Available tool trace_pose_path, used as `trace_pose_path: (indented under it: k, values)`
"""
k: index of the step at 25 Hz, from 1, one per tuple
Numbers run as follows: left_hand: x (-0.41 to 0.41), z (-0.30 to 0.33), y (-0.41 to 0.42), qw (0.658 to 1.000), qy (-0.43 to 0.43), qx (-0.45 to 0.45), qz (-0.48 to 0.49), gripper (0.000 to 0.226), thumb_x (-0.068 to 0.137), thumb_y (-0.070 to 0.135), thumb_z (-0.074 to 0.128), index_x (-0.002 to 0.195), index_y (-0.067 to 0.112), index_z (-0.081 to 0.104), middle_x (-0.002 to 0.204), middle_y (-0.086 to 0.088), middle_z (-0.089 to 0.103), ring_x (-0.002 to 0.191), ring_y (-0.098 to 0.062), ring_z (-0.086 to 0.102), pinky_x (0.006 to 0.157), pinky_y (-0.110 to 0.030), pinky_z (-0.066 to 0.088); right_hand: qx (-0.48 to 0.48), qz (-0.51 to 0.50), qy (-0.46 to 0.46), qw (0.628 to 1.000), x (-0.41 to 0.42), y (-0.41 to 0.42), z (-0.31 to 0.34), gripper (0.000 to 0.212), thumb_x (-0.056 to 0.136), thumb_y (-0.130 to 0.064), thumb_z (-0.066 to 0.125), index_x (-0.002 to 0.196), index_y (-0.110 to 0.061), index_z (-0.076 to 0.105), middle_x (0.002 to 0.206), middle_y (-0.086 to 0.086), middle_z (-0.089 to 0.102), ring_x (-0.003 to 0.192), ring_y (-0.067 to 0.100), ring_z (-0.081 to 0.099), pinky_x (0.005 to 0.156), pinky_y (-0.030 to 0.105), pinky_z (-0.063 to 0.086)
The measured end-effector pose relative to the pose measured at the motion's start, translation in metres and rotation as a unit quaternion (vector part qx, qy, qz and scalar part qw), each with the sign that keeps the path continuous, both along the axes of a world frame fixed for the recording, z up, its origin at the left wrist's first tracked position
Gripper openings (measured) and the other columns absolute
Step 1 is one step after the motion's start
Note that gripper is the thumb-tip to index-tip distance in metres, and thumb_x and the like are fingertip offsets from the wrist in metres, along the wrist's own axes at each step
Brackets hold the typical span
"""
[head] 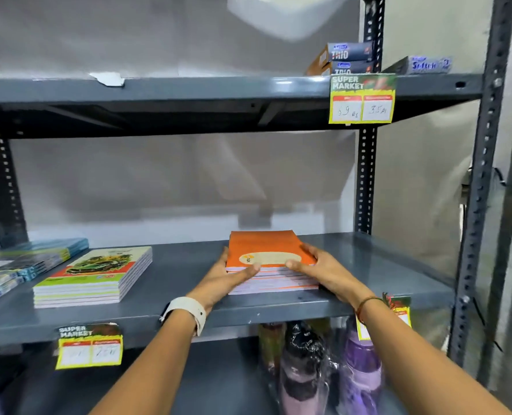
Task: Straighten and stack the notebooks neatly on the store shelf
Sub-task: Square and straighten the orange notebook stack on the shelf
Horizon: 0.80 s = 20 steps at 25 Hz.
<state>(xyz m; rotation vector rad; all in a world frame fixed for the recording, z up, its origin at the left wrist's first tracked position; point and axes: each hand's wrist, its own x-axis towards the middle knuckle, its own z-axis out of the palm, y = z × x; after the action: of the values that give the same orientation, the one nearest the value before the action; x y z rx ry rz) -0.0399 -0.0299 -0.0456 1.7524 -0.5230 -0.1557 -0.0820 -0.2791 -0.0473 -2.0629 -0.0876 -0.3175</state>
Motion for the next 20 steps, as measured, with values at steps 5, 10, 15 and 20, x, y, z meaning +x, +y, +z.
trace_pose_path:
  k: [5, 10, 15, 20]
  values:
    - [-0.006, 0.0, 0.002, 0.999, -0.046, 0.019, -0.015, 0.083, 0.061, 0.058, 0.076, 0.127, 0.046, 0.029, 0.107, 0.036, 0.06, 0.106, 0.011, 0.057, 0.084, -0.004, 0.041, -0.061, -0.027, -0.021, 0.998, -0.007, 0.003, 0.001, 0.126, 0.044, -0.076, 0.079, 0.149, -0.022, 0.034, 0.135, -0.008, 0.057, 0.118, 0.011, 0.057, 0.106, 0.029, 0.043]
    - [-0.01, 0.001, 0.001, 0.997, -0.072, 0.024, -0.005, 0.059, 0.079, 0.044, 0.069, 0.127, 0.045, 0.035, 0.116, 0.025, 0.059, 0.109, 0.005, 0.055, 0.091, -0.016, 0.039, -0.043, -0.013, -0.026, 0.999, -0.012, 0.003, 0.005, 0.12, 0.048, -0.072, 0.08, 0.149, -0.025, 0.035, 0.113, -0.024, 0.058, 0.101, -0.01, 0.057, 0.082, 0.008, 0.043]
    - [-0.014, 0.0, 0.001, 0.994, -0.097, 0.04, 0.022, 0.055, 0.081, 0.045, 0.068, 0.125, 0.048, 0.034, 0.114, 0.025, 0.057, 0.106, 0.0, 0.056, 0.088, -0.016, 0.037, -0.038, -0.028, -0.027, 0.998, -0.01, 0.002, 0.002, 0.121, 0.048, -0.072, 0.081, 0.149, -0.026, 0.034, 0.125, -0.017, 0.056, 0.112, 0.003, 0.058, 0.093, 0.017, 0.041]
    - [-0.015, 0.0, 0.002, 0.993, -0.103, 0.052, 0.028, 0.06, 0.077, 0.043, 0.073, 0.124, 0.048, 0.036, 0.117, 0.019, 0.061, 0.107, -0.002, 0.059, 0.088, -0.017, 0.041, -0.045, -0.044, -0.031, 0.998, -0.011, 0.005, 0.002, 0.117, 0.042, -0.071, 0.084, 0.144, -0.033, 0.04, 0.106, -0.036, 0.059, 0.095, -0.018, 0.06, 0.075, 0.0, 0.043]
